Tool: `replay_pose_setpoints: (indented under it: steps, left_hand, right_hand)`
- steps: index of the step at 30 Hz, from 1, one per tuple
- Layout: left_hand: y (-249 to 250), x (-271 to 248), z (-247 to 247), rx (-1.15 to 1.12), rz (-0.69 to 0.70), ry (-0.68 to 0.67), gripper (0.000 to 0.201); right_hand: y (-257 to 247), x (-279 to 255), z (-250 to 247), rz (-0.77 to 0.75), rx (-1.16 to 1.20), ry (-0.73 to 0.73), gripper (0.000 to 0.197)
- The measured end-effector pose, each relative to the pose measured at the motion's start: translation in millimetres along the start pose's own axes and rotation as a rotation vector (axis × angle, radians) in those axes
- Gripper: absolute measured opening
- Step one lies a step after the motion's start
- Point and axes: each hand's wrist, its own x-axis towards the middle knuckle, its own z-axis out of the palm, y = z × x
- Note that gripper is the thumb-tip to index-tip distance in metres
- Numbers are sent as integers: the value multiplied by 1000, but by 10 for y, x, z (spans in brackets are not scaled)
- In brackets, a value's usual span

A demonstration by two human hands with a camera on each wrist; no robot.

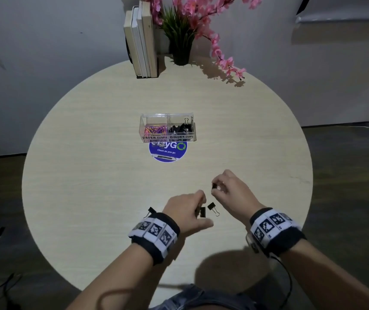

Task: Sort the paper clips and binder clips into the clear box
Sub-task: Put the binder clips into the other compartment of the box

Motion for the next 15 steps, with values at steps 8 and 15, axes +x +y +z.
replay_pose_setpoints:
  steps: [8, 15]
  left_hand:
    - [-81, -68, 86, -142, -68, -46, 35]
    - [-314, 292, -794, -481, -294, 99, 25]
  right_hand:
    - [-701, 1272, -485, -31, 71, 128, 19]
    - [-871, 1464, -617, -26, 183, 146, 39]
